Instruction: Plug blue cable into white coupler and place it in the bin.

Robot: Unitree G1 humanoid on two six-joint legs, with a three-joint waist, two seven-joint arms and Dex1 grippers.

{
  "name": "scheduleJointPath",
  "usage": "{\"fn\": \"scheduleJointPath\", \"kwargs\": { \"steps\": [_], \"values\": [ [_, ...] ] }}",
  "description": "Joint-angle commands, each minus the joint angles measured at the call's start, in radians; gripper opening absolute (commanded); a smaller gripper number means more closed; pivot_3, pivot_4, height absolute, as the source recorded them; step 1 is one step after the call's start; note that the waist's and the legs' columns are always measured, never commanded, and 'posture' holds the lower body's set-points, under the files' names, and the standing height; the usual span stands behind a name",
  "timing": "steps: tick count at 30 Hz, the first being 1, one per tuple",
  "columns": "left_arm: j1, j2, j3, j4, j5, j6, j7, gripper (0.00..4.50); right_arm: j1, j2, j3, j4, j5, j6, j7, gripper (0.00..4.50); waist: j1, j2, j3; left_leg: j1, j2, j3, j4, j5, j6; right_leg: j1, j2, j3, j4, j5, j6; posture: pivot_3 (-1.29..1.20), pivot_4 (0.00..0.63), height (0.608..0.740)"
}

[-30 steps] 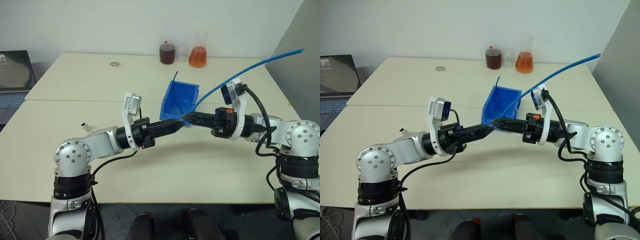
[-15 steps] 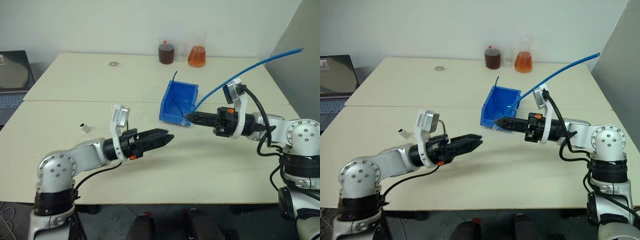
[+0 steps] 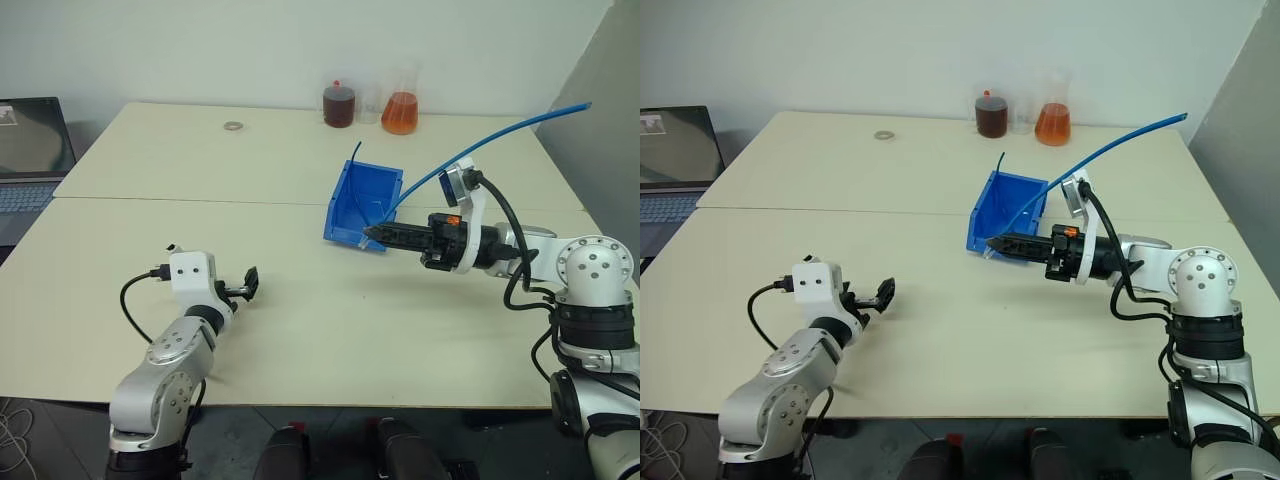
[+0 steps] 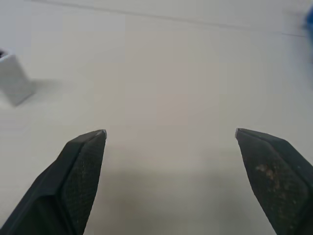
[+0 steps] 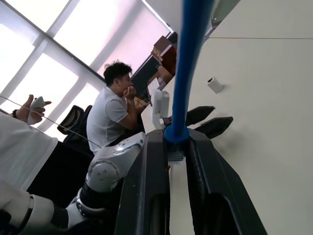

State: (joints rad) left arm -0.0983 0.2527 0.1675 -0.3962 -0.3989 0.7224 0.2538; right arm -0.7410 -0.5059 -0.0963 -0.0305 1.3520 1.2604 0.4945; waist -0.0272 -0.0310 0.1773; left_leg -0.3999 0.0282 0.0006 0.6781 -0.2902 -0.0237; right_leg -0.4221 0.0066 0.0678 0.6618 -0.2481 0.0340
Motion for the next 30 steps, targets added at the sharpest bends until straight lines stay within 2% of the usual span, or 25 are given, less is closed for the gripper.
{"fn": "scheduleJointPath", "kwargs": {
  "steps": [1, 5, 9, 16, 24, 30],
  "values": [
    [-0.079, -0.062, 0.027, 0.063, 0.136, -0.075, 0.142, 4.45, -0.034, 0.004, -0.006, 0.003, -0.032, -0.015, 0.045, 0.18, 0.002, 0.000, 0.000, -0.001, 0.000, 0.000, 0.000, 0.000, 0.000, 0.000, 0.000, 0.000, 0.000, 0.000, 0.000, 0.00, 0.150, 0.740],
    [-0.170, -0.116, 0.088, 0.174, 0.210, -0.131, 0.245, 4.45, -0.039, 0.008, -0.009, 0.007, -0.061, -0.011, 0.062, 0.18, 0.002, 0.000, 0.000, -0.001, 0.000, -0.001, 0.000, 0.000, 0.000, 0.000, 0.000, -0.002, -0.001, 0.000, 0.000, 0.00, 0.150, 0.740],
    [-0.197, -0.129, 0.102, 0.206, 0.259, -0.139, 0.265, 4.45, -0.043, 0.010, -0.017, 0.009, -0.079, -0.006, 0.071, 0.18, -0.002, 0.000, 0.000, -0.001, 0.000, 0.000, 0.000, 0.000, 0.000, 0.000, 0.000, -0.001, 0.000, 0.000, 0.000, 0.00, 0.150, 0.740],
    [-0.279, -0.145, 0.138, 0.336, 0.257, -0.185, 0.234, 4.45, -0.048, 0.010, -0.030, 0.009, -0.087, 0.000, 0.064, 0.18, -0.002, 0.000, 0.000, -0.001, 0.000, 0.000, 0.000, 0.000, 0.000, 0.000, 0.000, -0.002, 0.001, 0.000, 0.000, 0.00, 0.150, 0.740],
    [-0.380, -0.164, 0.253, 0.490, 0.224, -0.245, 0.284, 4.45, -0.045, 0.008, -0.033, 0.000, -0.090, 0.002, 0.054, 0.18, -0.001, -0.001, 0.000, -0.001, 0.000, 0.000, 0.000, 0.000, 0.000, 0.000, 0.000, -0.002, 0.001, 0.001, 0.000, 0.00, 0.150, 0.740],
    [-0.404, -0.169, 0.273, 0.531, 0.227, -0.258, 0.285, 4.45, -0.042, 0.012, -0.039, -0.006, -0.085, 0.006, 0.043, 0.18, -0.001, -0.001, 0.000, -0.001, 0.000, -0.001, 0.000, 0.000, 0.000, 0.000, 0.000, -0.003, 0.001, 0.001, 0.000, 0.00, 0.150, 0.740]
  ]
}}
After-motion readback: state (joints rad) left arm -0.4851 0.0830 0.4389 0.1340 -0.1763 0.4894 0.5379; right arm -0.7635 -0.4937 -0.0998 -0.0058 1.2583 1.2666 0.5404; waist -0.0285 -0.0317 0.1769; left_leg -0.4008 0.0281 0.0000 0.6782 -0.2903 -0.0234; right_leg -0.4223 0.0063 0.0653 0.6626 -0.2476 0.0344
